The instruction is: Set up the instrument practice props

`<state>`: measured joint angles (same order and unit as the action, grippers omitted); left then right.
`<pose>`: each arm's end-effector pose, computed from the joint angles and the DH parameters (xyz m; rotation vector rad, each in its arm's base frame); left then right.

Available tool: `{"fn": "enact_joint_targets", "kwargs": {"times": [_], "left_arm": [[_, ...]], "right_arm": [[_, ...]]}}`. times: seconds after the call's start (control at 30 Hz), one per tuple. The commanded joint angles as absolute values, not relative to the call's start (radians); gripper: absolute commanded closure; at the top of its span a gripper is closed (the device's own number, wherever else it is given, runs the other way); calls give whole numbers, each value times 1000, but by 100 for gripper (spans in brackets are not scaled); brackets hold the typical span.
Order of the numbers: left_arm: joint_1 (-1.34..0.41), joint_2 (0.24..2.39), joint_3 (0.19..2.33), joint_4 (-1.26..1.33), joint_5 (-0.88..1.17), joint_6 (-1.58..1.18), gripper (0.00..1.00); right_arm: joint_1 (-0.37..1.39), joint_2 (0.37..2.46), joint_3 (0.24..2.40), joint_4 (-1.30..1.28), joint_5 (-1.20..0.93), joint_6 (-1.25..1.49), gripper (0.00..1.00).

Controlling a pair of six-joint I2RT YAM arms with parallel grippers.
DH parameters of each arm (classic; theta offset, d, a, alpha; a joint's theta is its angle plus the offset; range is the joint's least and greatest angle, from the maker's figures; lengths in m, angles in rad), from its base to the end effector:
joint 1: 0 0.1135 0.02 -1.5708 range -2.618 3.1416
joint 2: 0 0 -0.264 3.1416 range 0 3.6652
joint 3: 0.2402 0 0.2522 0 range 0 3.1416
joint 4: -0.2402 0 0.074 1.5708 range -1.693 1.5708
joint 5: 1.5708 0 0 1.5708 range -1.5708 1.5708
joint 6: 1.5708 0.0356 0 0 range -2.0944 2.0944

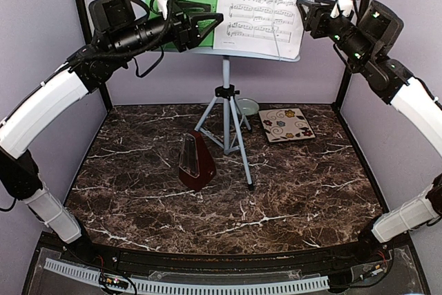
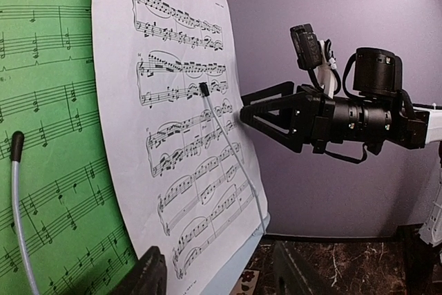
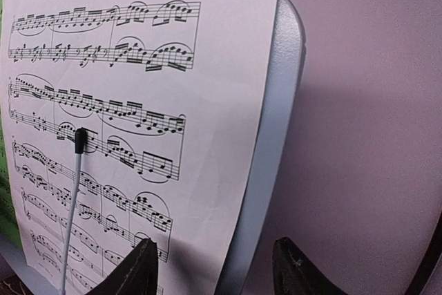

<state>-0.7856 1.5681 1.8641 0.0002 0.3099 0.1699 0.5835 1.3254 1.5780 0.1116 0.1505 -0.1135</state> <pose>0.2322 -0.2476 0.5378 0.8381 1.0244 -0.7228 0.2367 0.1499 0.5278 -0.2887 1.1822 0.3201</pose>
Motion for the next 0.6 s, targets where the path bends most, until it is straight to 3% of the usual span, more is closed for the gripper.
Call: {"fn": "enact_joint_targets", "kwargs": {"times": [0.0,0.23,0.57], "left_arm": [[-789,1507,1858,-37,367,185,44],[-791,1464,1822,-92,432,209,42],[-789,1304,1599,-106,392,197,41]], "right_arm": [[579,1306,1603,150,141,-107,38],[579,1292,1597,148,139,-105,21],[579,1265,1598,86,104,-105,8]]}}
